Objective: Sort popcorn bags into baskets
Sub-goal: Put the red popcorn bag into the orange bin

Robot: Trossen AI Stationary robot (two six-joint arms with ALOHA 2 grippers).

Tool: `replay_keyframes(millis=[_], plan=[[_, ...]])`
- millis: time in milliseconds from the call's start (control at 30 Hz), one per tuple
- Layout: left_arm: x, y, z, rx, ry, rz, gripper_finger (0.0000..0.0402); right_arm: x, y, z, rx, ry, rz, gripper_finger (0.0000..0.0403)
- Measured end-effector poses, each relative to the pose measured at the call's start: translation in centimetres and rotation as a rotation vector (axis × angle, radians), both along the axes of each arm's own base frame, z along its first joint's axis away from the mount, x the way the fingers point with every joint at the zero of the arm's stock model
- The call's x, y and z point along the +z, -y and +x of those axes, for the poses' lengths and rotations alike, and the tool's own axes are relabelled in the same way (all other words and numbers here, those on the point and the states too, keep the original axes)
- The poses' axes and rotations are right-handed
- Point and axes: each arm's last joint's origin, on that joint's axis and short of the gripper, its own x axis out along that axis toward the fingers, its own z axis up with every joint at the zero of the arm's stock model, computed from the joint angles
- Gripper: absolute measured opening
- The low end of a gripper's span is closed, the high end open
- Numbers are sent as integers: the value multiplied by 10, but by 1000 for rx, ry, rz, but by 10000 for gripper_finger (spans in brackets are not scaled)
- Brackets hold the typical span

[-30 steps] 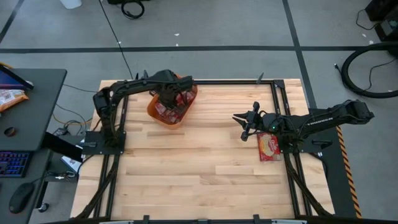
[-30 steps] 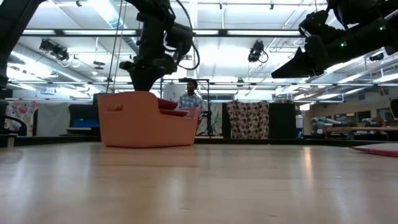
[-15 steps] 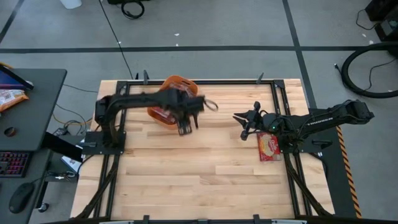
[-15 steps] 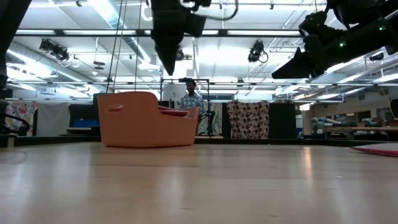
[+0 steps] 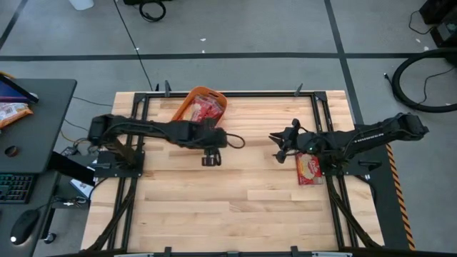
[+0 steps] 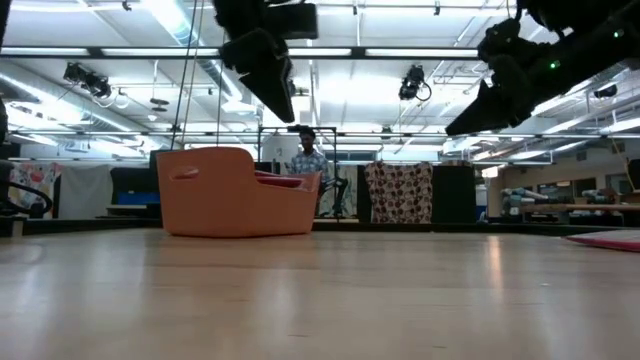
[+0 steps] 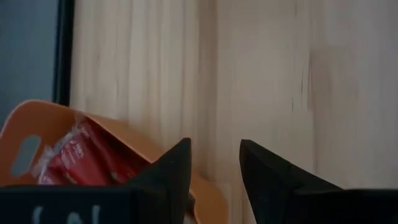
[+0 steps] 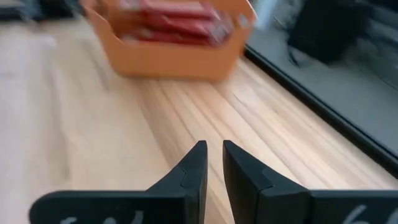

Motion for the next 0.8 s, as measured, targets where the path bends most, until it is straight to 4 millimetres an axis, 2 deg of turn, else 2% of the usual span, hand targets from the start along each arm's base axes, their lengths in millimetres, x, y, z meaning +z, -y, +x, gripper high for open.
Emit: replay_keyframes(millis=[167,300,433,600,800], plan=[[-5,-2,-24,-22,132,17,141,2,-7,6,-138,-106,69,54],[-16,-3,-41,-22,181,21,141,-8,-11,17,-177,-241,236,54],[-20,-3,-54,-17,199,32,141,-17,-10,23,-257,-473,468,54],[-23,-3,-65,-48,274,65,141,-23,-9,25,-365,-799,595,56],[-30,-6,-83,-65,360,89,141,-26,-12,32,-397,-1036,772,99]])
